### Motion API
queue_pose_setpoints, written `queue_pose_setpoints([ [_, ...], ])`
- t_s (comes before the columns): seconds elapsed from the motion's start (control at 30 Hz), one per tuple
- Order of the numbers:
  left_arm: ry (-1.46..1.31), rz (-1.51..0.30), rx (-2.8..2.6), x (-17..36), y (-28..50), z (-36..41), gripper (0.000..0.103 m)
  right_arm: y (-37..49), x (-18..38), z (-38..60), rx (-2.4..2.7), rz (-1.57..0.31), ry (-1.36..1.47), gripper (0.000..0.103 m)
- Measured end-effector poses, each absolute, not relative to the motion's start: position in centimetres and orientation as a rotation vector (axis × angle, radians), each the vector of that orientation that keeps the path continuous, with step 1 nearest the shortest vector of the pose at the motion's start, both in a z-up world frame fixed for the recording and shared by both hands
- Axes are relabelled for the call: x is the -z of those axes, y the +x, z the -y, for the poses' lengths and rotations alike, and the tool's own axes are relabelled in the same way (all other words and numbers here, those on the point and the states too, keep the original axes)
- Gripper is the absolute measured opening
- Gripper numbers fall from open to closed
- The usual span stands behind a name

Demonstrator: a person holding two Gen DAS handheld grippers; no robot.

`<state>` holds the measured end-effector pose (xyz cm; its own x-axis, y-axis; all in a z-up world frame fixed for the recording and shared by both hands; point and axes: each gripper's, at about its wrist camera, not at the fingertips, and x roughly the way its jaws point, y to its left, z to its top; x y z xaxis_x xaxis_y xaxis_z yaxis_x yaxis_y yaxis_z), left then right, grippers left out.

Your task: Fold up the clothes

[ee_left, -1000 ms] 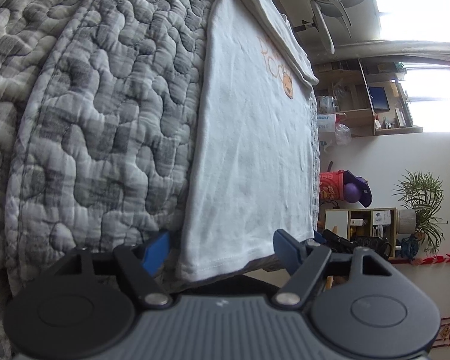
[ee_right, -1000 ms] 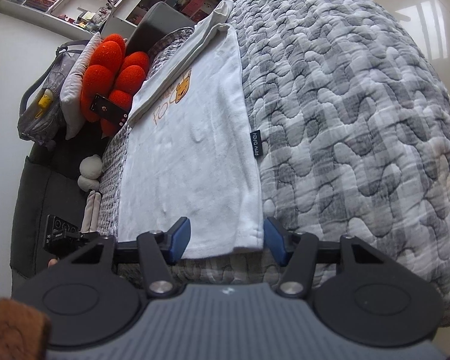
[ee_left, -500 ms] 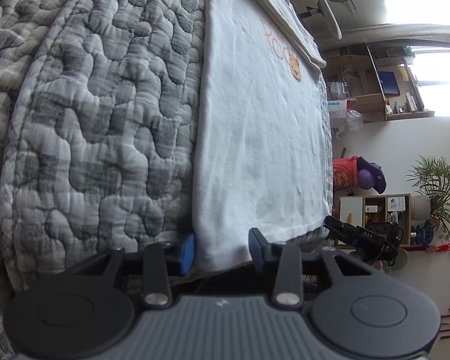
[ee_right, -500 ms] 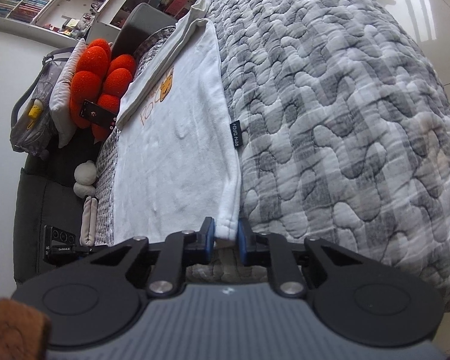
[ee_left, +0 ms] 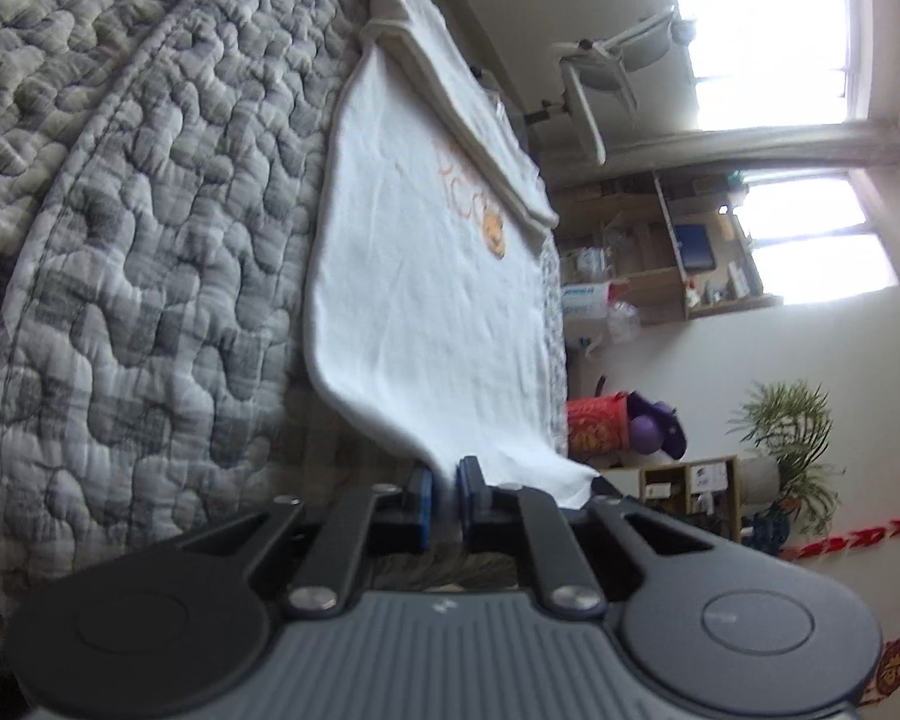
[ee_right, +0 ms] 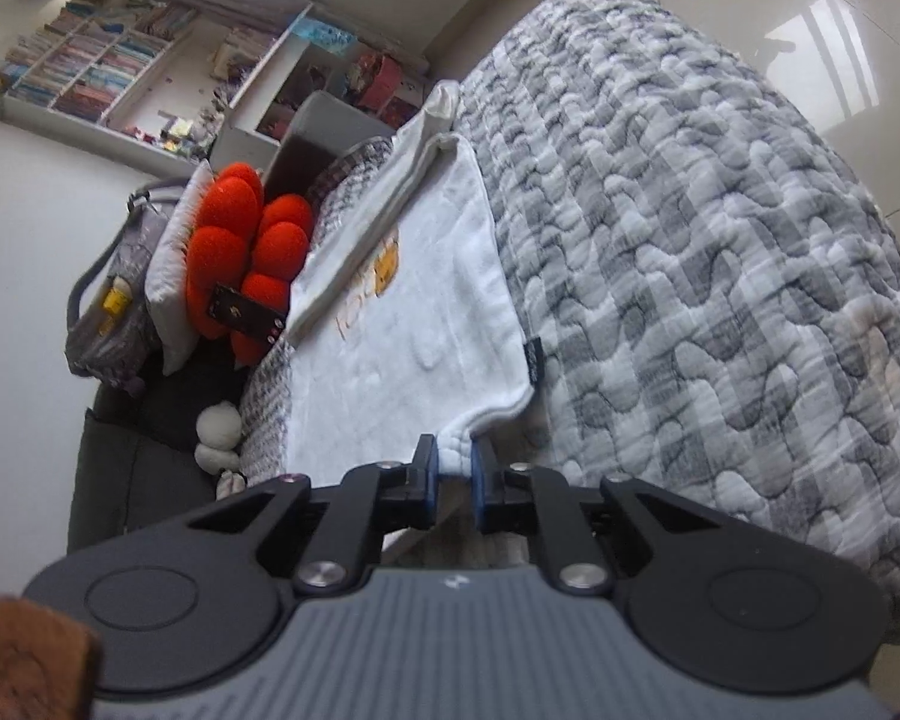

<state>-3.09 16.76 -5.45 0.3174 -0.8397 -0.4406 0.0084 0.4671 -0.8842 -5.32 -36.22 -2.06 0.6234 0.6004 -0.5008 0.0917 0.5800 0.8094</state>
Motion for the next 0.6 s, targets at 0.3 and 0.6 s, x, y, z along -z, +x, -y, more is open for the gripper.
queue_pose_setpoints([
  [0.3,-1.037,-0.987,0.461,6.0,-1.6,-17.1,0.008,-2.3,2.0,35.2,-0.244,-0.728,1.006,0.013],
  [0.6,-1.071,-0.904,0.308,6.9,1.2,-16.6,0.009,1.5,2.7,33.8,-0.146,-0.657,0.972,0.016],
])
